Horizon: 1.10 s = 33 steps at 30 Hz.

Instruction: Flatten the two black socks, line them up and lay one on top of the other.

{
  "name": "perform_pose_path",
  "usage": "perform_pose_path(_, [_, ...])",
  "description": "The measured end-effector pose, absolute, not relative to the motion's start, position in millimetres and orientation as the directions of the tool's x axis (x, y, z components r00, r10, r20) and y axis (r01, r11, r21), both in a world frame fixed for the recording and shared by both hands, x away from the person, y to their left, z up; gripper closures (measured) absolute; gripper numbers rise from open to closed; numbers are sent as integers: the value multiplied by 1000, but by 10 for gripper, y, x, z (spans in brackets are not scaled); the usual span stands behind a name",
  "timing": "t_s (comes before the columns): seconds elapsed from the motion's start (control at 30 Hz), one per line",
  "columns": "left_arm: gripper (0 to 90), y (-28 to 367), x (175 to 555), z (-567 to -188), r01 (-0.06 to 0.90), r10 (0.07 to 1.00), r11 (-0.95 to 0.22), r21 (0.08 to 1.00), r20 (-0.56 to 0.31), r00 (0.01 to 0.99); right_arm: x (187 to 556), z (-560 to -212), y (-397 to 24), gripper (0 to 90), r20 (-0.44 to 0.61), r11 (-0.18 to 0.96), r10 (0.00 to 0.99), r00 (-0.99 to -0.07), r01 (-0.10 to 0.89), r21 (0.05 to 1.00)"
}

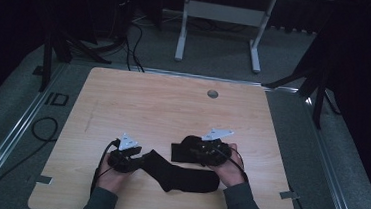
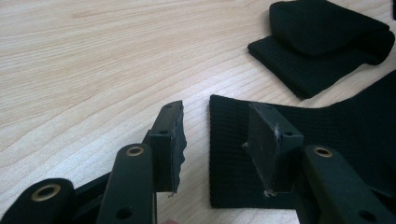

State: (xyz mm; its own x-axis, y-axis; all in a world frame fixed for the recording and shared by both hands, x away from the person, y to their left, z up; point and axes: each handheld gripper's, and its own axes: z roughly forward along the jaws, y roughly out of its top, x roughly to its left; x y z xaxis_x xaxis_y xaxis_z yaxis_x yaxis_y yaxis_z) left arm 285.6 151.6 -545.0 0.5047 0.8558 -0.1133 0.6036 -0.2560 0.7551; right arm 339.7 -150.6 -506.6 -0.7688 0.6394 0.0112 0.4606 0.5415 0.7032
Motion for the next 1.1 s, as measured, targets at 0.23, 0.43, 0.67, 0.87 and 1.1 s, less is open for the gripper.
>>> perform_pose_path(0.23, [557,1511,2856,-5452,602,856,-259,755,-110,505,3488,-5128,-1360,591,-44,580,649,-760,456,674])
perform_pose_path(0.43, [558,1502,2855,-5458,603,856,-261,754,-108,506,3546,-5176,-1270,595,-87,609,655,-751,455,650])
perform_pose_path(0.67, [558,1488,2854,-5463,601,853,-273,751,-100,513,3609,-5274,-1065,595,-81,644,623,-778,451,617])
perform_pose_path(0.87, [562,1487,2856,-5468,602,853,-276,749,-97,513,3678,-5391,-938,579,-66,663,618,-784,474,579])
perform_pose_path(1.1, [565,1471,2854,-5474,603,852,-275,749,-100,513,3757,-5410,-940,750,-55,654,642,-765,509,560])
